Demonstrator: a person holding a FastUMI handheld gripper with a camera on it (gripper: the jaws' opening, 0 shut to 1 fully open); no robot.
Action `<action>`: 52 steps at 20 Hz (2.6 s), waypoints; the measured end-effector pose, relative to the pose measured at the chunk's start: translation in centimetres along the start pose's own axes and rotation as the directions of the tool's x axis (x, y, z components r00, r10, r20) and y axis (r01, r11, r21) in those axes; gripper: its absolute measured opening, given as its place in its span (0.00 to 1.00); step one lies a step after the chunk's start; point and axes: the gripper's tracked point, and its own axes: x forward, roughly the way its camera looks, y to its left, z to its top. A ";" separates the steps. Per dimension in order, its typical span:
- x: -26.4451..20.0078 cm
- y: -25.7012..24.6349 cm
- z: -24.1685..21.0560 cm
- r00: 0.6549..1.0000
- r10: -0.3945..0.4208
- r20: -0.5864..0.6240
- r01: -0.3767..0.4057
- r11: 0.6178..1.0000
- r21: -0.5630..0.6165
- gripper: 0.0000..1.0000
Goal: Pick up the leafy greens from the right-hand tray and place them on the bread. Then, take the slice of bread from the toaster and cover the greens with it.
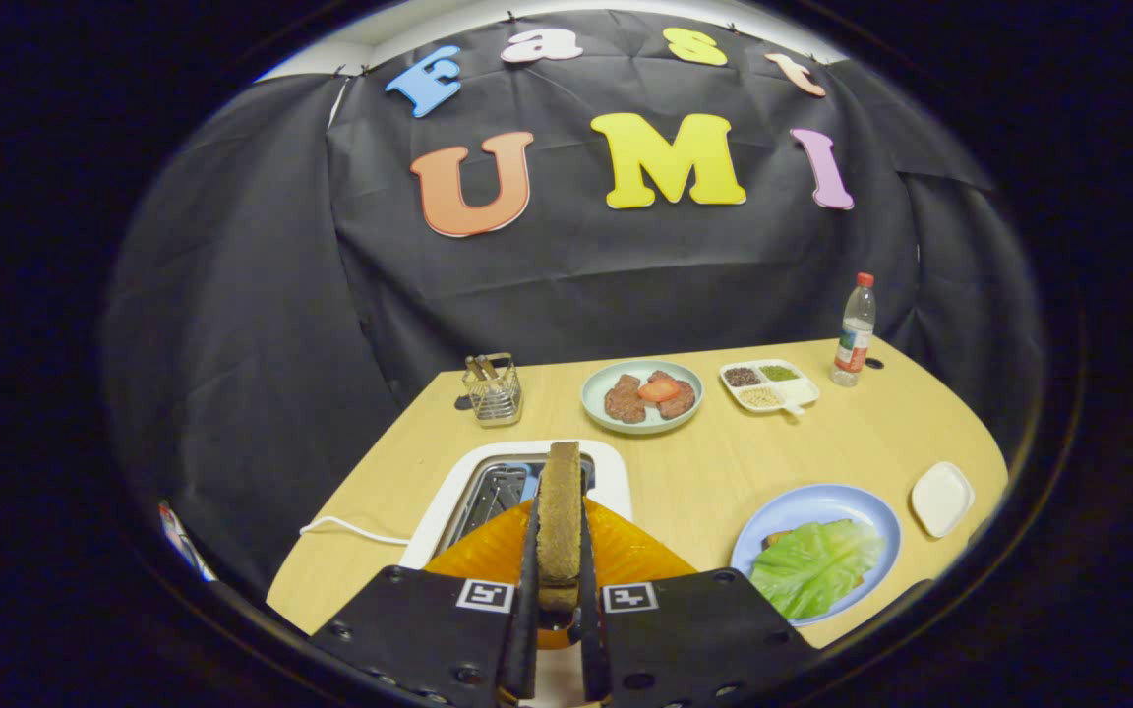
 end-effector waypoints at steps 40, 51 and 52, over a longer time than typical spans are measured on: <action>-1.0 -21.4 -3.8 0.999 -0.001 0.049 -0.015 0.940 0.341 0.05; -1.5 -26.5 -7.1 0.987 -0.146 -0.072 0.158 0.964 0.214 0.50; -1.8 -27.1 -7.1 0.983 -0.168 -0.070 0.179 0.960 0.214 0.60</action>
